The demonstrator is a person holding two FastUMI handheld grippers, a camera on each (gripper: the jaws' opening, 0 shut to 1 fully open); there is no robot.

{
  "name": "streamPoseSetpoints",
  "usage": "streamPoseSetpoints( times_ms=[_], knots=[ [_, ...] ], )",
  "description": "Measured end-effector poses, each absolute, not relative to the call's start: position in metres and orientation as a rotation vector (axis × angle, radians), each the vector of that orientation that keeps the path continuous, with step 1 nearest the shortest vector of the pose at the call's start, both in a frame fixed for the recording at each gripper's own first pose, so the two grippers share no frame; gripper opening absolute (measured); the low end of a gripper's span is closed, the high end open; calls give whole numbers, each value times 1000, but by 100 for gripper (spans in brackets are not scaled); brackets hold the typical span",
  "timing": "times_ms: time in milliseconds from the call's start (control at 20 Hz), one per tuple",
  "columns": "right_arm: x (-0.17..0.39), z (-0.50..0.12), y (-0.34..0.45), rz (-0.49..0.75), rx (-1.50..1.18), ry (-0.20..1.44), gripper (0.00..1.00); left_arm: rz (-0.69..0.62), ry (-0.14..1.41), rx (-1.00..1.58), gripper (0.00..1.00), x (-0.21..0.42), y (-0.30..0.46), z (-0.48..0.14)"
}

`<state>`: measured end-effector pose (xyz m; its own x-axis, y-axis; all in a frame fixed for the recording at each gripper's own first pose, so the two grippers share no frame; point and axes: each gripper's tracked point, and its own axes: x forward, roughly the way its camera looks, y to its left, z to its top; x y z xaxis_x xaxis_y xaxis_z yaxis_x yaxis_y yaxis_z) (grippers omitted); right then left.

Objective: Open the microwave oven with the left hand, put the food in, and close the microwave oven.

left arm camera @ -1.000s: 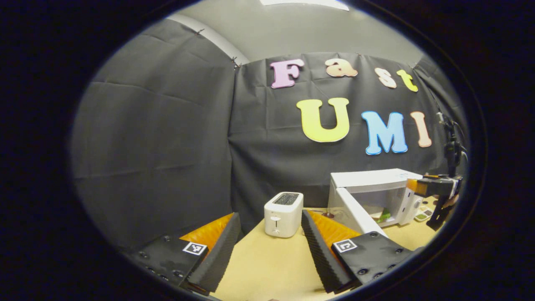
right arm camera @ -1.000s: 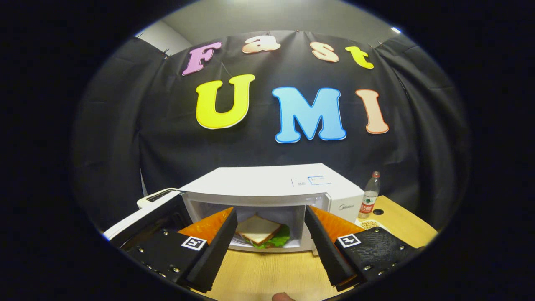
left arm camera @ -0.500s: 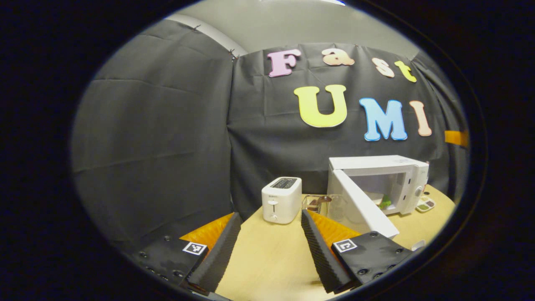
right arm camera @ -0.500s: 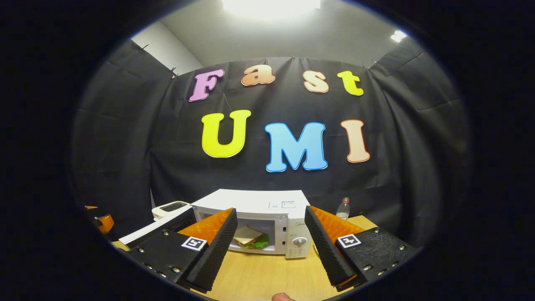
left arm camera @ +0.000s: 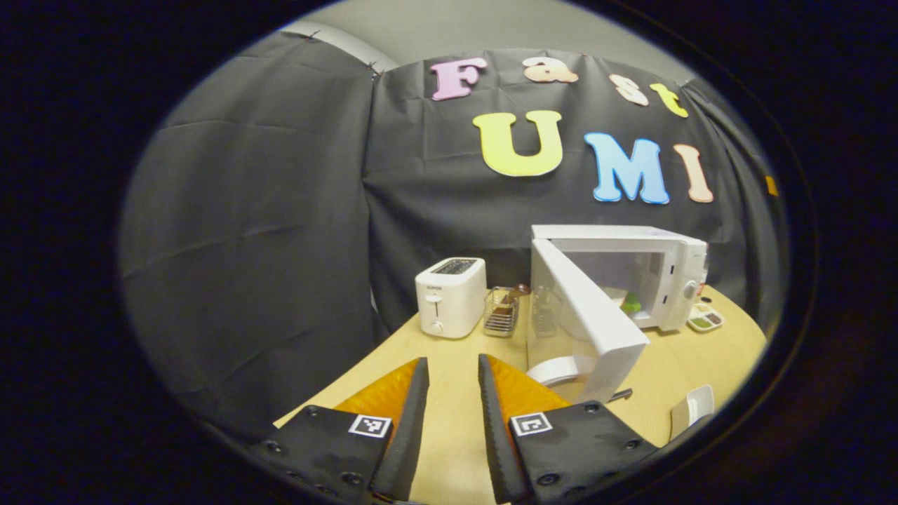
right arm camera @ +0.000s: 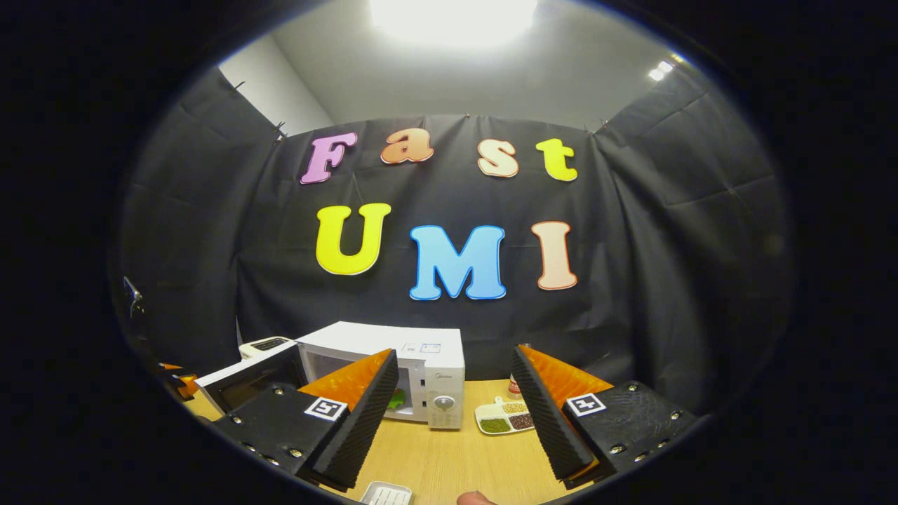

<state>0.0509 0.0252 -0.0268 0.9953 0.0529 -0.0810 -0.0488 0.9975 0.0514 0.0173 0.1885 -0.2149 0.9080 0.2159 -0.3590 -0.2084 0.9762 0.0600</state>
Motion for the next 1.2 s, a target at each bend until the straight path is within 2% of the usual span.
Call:
streamPoseSetpoints(
  times_ms=[100,150,200,300,400,550,700,850,900,1050,1100,1200],
  knots=[
    [41,-29,14,44,52,88,98,238,397,47,14,17,184,-223],
    [38,-31,9,44,53,91,98,230,403,49,12,14,177,-227],
    [35,-32,5,45,54,93,98,239,399,61,14,10,170,-223],
    [26,-35,-5,43,50,100,98,239,387,97,7,6,160,-222],
    [20,-35,-14,40,51,102,98,220,388,121,10,9,151,-222],
    [11,-36,-32,30,63,105,98,184,392,129,7,11,136,-222],
    [3,-34,-47,27,70,105,98,157,385,133,10,14,115,-219],
    [-1,-34,-60,16,51,104,98,104,378,120,10,19,89,-215],
    [-3,-33,-62,15,58,105,98,81,372,121,7,21,80,-212],
    [-3,-30,-63,0,59,101,98,-4,364,130,7,30,49,-211],
    [-3,-30,-64,-5,58,101,98,-30,364,132,10,34,40,-211],
    [-2,-28,-61,-14,57,103,98,-73,361,126,7,41,24,-209]
  ],
)
